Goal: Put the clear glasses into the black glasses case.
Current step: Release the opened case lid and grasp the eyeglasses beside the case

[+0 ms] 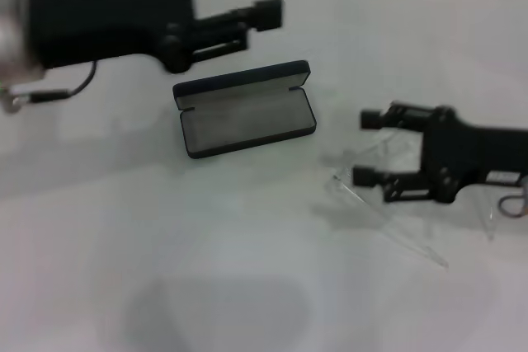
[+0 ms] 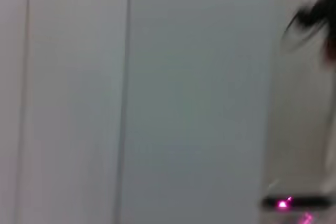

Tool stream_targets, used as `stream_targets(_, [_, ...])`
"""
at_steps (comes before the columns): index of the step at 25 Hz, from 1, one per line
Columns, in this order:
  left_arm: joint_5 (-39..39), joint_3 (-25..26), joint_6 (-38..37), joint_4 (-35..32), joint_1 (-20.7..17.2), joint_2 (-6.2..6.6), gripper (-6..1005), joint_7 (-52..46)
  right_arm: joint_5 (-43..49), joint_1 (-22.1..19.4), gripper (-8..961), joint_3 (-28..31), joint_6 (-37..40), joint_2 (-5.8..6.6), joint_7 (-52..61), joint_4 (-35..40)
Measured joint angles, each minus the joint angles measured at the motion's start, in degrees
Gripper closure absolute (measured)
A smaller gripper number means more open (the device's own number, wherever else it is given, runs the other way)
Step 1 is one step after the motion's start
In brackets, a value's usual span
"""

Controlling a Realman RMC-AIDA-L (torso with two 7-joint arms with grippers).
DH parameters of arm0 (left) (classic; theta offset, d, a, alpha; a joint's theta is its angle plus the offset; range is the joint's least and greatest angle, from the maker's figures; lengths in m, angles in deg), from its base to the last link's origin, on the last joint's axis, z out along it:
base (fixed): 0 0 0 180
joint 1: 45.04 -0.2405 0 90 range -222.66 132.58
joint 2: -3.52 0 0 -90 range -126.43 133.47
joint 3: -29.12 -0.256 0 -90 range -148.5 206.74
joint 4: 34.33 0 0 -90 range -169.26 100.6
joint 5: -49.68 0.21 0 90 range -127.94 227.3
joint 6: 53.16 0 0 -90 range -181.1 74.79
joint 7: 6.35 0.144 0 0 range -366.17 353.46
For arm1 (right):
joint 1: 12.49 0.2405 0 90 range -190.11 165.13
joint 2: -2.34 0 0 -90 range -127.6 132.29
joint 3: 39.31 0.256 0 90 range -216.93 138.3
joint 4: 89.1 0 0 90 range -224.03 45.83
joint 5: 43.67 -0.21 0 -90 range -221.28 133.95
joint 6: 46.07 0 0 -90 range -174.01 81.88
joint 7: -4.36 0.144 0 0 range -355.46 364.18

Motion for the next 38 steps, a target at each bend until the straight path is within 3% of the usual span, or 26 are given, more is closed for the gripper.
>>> stream_targets(3, [-2.7, 0.2, -4.9, 7.1, -0.1, 1.50, 465, 2.5, 1.4, 0.7, 111, 0.7, -0.4, 2.07, 6.4, 4.5])
stream_targets(6, [-1.9, 0.4, -6.1, 12.4, -0.6, 1.84, 457, 3.6, 6.8, 3.0, 111, 1.1, -1.3, 4.53, 15.9, 12.3])
stream_targets(9, [-1.3, 1.2, -6.2, 14.5, -2.3, 1.21, 455, 5.1, 16.1, 8.8, 111, 3.0, 0.0, 7.00, 28.0, 20.3])
stream_targets(14, [-0.1, 1.7, -6.8, 14.8, -5.0, -0.52, 451, 11.0, 35.1, 21.0, 112, 6.1, 7.0, 8.04, 38.5, 24.3])
stream_targets(19, [1.0, 0.7, -6.9, 18.2, -5.2, -0.87, 467, 15.9, 47.0, 27.3, 113, 8.4, 9.6, 6.47, 40.3, 23.9])
stream_targets(25, [0.8, 2.0, -6.9, 20.9, -5.2, -0.70, 469, 17.7, 54.6, 33.5, 113, 4.2, 13.3, 4.96, 39.4, 22.3])
stream_targets(28, [1.0, 2.0, -6.9, 21.0, -4.8, -0.63, 470, 17.8, 60.4, 36.0, 114, 0.3, 13.0, 3.00, 39.1, 21.9])
stream_targets(32, [1.1, 2.0, -6.7, 21.0, -4.5, -0.61, 471, 18.2, 69.9, 38.9, 114, -1.4, 10.4, -1.06, 37.5, 17.9])
stream_targets(34, [1.1, 2.0, -6.5, 21.0, -4.3, -0.64, 471, 18.3, 72.5, 39.6, 114, -3.7, 7.8, -2.26, 36.7, 15.3])
stream_targets(38, [1.1, 2.0, -6.5, 21.5, -3.5, -0.68, 473, 18.4, 70.9, 39.4, 115, -9.1, 3.5, -2.42, 36.2, 13.3])
